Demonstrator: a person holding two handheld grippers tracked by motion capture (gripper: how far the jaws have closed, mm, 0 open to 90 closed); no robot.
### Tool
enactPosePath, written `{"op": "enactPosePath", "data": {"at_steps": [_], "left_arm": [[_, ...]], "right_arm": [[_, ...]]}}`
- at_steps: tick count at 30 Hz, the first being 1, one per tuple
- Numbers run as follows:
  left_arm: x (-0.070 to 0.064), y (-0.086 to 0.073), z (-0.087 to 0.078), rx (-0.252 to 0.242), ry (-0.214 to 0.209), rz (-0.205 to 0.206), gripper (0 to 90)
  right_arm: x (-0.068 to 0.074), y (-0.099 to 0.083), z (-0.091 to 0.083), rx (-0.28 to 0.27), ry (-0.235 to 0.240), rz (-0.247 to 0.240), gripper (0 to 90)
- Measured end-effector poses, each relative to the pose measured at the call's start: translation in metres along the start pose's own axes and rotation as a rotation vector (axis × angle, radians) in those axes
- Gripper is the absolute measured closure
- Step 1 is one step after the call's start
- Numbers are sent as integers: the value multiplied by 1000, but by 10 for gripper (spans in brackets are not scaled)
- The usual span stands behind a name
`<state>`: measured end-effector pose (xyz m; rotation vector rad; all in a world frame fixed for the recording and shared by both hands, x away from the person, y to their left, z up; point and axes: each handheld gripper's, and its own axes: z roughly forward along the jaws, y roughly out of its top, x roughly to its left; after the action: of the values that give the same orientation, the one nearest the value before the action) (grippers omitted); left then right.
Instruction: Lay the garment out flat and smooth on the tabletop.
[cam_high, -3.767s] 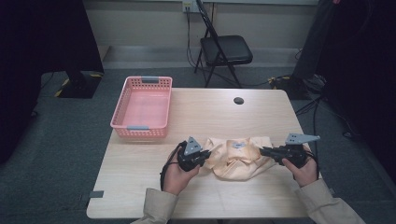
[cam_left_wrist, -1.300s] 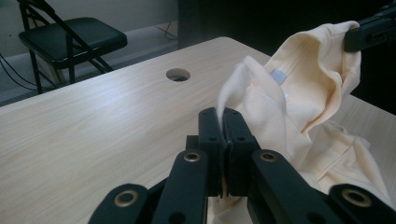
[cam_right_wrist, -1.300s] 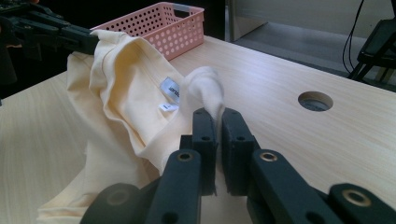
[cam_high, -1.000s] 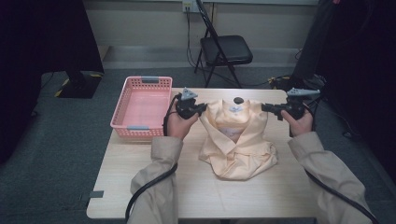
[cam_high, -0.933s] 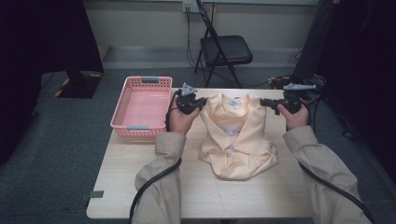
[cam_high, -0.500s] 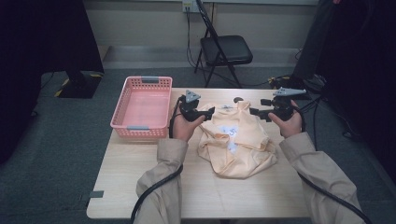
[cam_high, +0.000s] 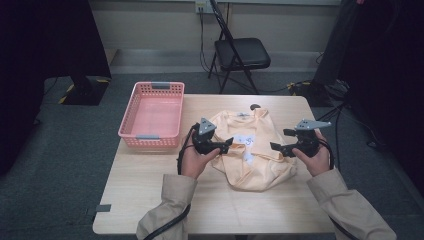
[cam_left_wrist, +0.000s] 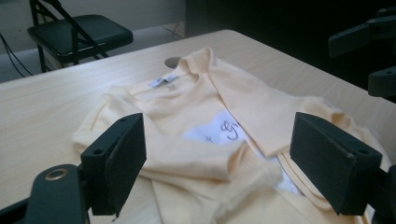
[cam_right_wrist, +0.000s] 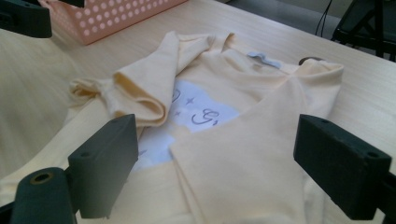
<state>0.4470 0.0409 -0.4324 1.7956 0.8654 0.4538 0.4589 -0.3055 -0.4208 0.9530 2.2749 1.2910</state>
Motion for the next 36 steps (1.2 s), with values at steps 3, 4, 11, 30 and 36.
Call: {"op": "enactPosePath", "data": {"at_steps": [3, 4, 11, 30, 36], "left_arm": [[-3, -13, -3, 13, -15, 0, 183], [-3, -17, -4, 20, -20, 3, 183], [-9, -43, -7, 43, -41, 14, 185], [-20, -92, -9, 144, -70, 77, 185], [-19, -97, -14, 178, -44, 97, 185]], "right_arm": [[5, -10, -3, 0, 8, -4, 130], [6, -13, -4, 3, 10, -5, 130], [17, -34, -5, 28, 6, -17, 129], [24, -91, -17, 118, -8, -34, 130], [32, -100, -18, 187, -41, -88, 124]]}}
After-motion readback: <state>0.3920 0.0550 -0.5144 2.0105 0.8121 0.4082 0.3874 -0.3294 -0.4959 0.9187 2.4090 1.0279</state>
